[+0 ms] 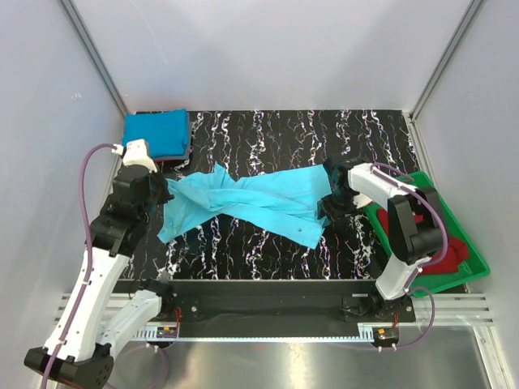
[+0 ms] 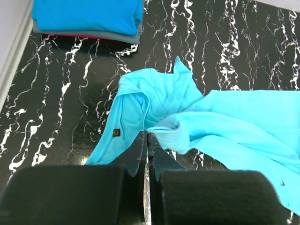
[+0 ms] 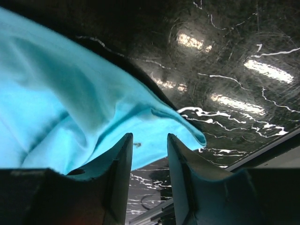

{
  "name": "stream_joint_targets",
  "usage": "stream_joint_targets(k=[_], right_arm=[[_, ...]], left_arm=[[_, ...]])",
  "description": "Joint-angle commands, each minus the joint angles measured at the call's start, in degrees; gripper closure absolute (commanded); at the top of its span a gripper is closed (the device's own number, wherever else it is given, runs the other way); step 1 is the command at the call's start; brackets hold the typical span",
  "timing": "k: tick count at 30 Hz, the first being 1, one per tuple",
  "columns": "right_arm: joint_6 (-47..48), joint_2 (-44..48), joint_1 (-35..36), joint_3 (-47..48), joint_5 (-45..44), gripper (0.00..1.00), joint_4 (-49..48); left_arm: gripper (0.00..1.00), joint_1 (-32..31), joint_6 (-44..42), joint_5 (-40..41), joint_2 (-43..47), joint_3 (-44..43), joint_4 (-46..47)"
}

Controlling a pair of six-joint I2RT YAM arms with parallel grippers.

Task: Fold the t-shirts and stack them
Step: Flatten the tshirt out

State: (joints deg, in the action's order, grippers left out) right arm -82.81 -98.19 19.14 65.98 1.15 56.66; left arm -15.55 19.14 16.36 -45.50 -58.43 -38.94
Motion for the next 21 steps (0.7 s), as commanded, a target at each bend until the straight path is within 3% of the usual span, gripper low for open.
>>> stream_joint_targets(k=[1, 8, 21], right_arm=[[-4.2, -2.88, 0.38, 2.84, 0.7, 0.58, 3.54], [-5.79, -7.18, 0.02, 7.41, -0.45, 0.59, 6.62], [-7.81, -9.65, -0.94, 7.68, -1.32, 0.59, 8.29]], left_arm=[[1.0, 0.17, 0.29, -2.21, 2.07, 0.25, 3.61], [1.0, 0.17, 0.46, -3.44, 3.13, 1.04, 3.96], [1.0, -0.27, 0.38, -4.58, 3.57, 1.39, 4.57]])
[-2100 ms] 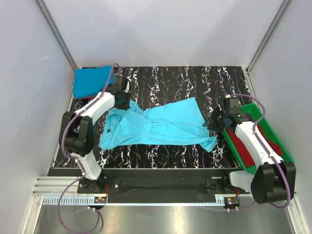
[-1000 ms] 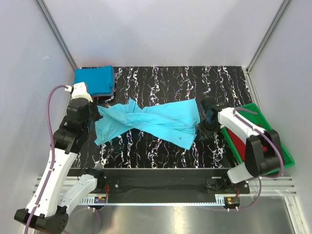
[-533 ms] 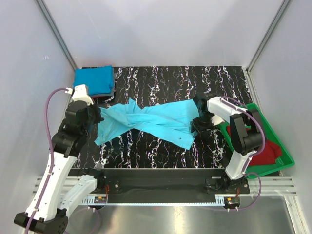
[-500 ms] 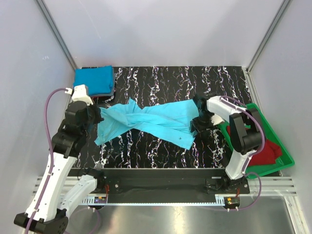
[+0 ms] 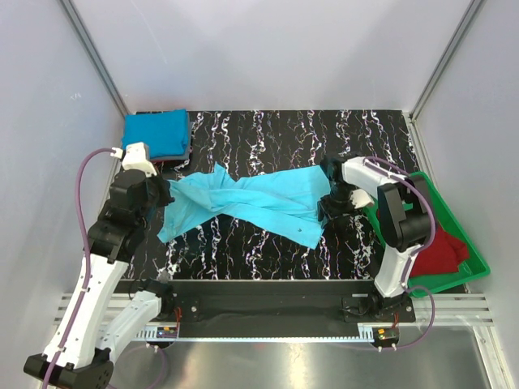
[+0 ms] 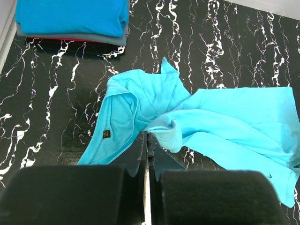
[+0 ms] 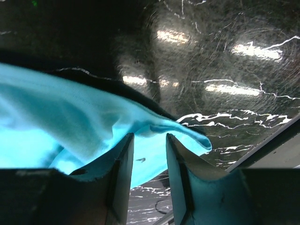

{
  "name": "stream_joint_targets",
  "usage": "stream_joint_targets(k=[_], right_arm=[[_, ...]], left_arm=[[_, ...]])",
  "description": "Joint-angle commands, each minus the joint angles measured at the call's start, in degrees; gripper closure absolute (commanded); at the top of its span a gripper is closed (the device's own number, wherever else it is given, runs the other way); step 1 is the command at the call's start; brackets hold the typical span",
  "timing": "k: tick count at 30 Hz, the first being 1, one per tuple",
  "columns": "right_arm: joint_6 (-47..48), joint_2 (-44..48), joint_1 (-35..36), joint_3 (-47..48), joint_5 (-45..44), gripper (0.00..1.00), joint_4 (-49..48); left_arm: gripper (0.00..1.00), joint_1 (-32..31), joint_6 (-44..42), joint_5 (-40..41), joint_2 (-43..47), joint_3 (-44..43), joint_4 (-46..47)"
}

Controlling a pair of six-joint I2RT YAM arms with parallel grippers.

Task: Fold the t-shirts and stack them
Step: Flatten the tshirt out

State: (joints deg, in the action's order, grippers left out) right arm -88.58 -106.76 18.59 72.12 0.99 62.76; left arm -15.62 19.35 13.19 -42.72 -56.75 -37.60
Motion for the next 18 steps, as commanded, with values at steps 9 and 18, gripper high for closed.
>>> stream_joint_targets(k=[9, 18], right_arm=[[-2.66, -3.36, -0.4, 3.38, -0.55, 0.59, 1.84], [-3.09, -3.98, -0.31, 2.94, 0.32, 0.65, 1.93]], left_arm=[[1.0, -0.29, 0.51, -1.85, 1.41, 0.59, 3.33], [1.0, -0.73, 0.16, -1.24, 1.41, 0.77, 3.42]])
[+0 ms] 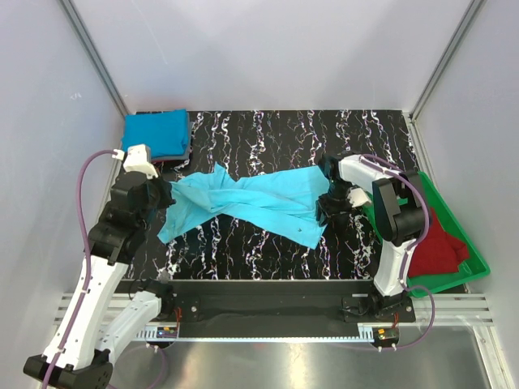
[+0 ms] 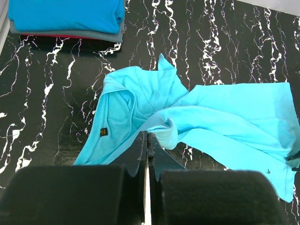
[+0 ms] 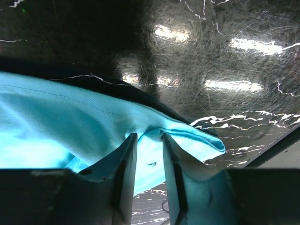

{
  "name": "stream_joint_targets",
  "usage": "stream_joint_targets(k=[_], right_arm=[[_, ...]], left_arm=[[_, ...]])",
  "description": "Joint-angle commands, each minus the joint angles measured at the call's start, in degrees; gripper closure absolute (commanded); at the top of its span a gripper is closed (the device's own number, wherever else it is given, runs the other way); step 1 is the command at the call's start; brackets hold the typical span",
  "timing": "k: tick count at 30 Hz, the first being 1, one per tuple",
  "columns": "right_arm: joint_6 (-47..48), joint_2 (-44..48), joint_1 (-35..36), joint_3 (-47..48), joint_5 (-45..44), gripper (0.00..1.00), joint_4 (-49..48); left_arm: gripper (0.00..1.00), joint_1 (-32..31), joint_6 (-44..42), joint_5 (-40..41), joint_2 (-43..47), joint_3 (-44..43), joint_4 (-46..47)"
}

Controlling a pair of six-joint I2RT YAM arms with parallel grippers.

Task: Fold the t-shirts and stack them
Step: Flatten the tshirt out

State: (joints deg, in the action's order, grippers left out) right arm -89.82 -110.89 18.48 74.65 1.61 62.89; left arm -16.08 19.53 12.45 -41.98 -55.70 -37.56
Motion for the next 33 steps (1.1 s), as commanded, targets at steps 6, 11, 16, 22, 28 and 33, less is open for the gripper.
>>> stream_joint_targets(k=[6, 11, 16, 22, 28, 33], right_arm=[[-0.54, 0.94, -0.29, -1.35, 1.03, 0.64, 1.88], [0.35, -0.02, -0.29, -1.52, 0.85, 0.64, 3.02], [0.88, -0.82, -0.29, -1.35, 0.25, 0.78, 2.32], [1.14, 3.21, -0.46, -0.65, -5.2, 1.0, 3.46], [16.58, 11.11, -0.46, 9.01, -13.27, 1.0, 3.99], [32.58, 22.45, -0.38, 9.83, -16.03, 1.0, -2.05]], left_arm=[[1.0, -0.27, 0.25, -0.76, 0.49, -0.28, 3.37], [1.0, -0.27, 0.6, -0.93, 0.58, -0.28, 3.63], [1.0, -0.27, 0.34, -0.5, 0.67, 0.15, 3.64], [1.0, -0.27, 0.77, 0.12, 0.49, -0.28, 3.9], [1.0, -0.27, -0.98, 2.75, -0.48, -2.91, 7.06], [1.0, -0.36, -2.74, 3.55, -0.12, -7.57, 8.91]])
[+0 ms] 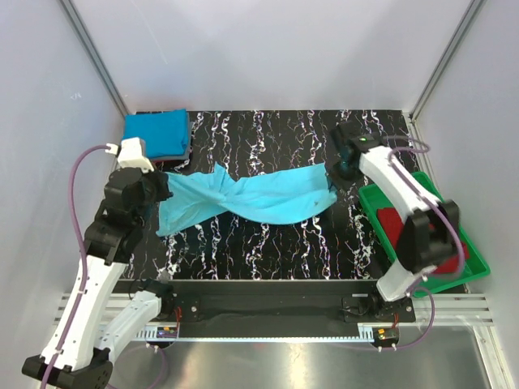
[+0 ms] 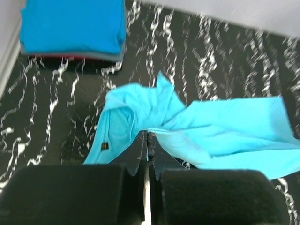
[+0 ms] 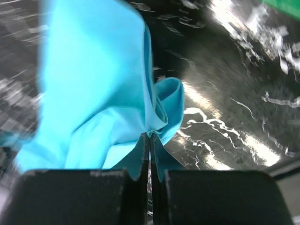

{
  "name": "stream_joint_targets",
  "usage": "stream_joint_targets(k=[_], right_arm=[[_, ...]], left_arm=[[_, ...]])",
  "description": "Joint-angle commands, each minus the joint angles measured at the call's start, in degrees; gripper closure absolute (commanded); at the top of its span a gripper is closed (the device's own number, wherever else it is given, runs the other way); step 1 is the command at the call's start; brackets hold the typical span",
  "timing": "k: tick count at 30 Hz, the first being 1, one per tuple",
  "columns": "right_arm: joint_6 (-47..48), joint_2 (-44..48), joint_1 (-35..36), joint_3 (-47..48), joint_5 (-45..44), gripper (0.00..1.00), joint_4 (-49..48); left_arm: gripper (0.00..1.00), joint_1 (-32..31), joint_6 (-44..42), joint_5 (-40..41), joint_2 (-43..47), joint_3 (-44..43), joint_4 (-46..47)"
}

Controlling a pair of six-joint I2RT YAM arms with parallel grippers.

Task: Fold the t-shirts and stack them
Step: Flatten the tshirt out

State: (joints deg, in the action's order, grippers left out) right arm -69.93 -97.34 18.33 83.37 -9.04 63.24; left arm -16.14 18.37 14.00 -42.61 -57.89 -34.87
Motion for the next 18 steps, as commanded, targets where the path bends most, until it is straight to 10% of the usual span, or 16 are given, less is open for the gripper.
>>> stream_joint_targets(k=[1, 10, 18], right_arm=[[14.72, 12.75, -0.22, 0.13, -3.64, 1.0, -6.6], [35.03, 29.03, -0.49, 2.06, -8.71, 0.98, -9.45], [28.1, 37.21, -0.4, -17.96, 3.41, 1.0, -16.74]], left_arm=[[1.0, -0.21, -1.76, 0.78, 0.16, -7.22, 6.05], [1.0, -0.21, -3.17, 3.23, 2.26, -19.0, 1.12], [1.0, -0.21, 2.64, -4.69, 7.8, -10.15, -0.02]])
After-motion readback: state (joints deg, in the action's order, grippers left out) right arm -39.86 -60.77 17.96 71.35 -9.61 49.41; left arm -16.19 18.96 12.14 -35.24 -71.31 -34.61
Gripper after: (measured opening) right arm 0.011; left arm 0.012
